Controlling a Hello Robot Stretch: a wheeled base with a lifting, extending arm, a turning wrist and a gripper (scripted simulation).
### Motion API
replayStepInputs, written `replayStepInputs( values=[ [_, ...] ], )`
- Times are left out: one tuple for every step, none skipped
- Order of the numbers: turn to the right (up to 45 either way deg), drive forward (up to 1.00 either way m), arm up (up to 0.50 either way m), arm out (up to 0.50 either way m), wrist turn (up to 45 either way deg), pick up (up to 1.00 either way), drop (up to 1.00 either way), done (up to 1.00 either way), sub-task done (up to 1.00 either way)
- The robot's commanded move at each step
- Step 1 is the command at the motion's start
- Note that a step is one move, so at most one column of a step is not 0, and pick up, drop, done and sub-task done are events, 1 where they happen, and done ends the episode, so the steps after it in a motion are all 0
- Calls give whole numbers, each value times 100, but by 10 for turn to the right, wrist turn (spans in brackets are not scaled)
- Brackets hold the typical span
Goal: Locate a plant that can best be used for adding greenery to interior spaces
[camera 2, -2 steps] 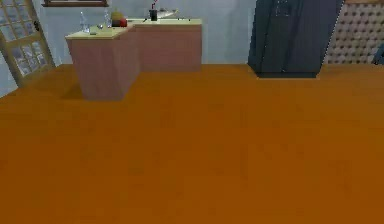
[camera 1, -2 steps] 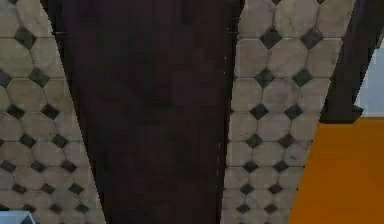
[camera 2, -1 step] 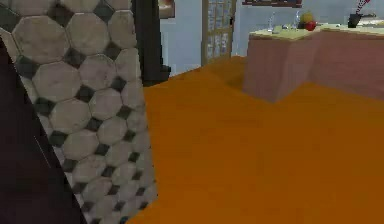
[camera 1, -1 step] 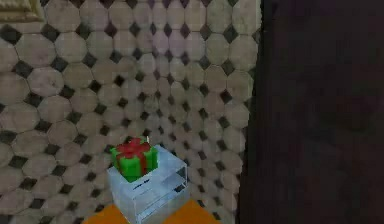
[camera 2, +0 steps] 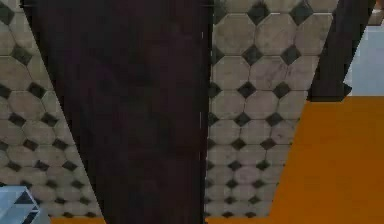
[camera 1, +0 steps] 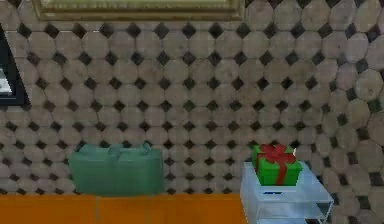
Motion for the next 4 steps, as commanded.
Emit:
replayStepInputs(
  values=[
    [-450, 0, 0, 0, 0, 0, 0, 0, 0],
    [-360, 0, 0, 0, 0, 0, 0, 0, 0],
    [0, 100, 0, 0, 0, 0, 0, 0, 0],
    [0, 100, 0, 0, 0, 0, 0, 0, 0]
  ],
)
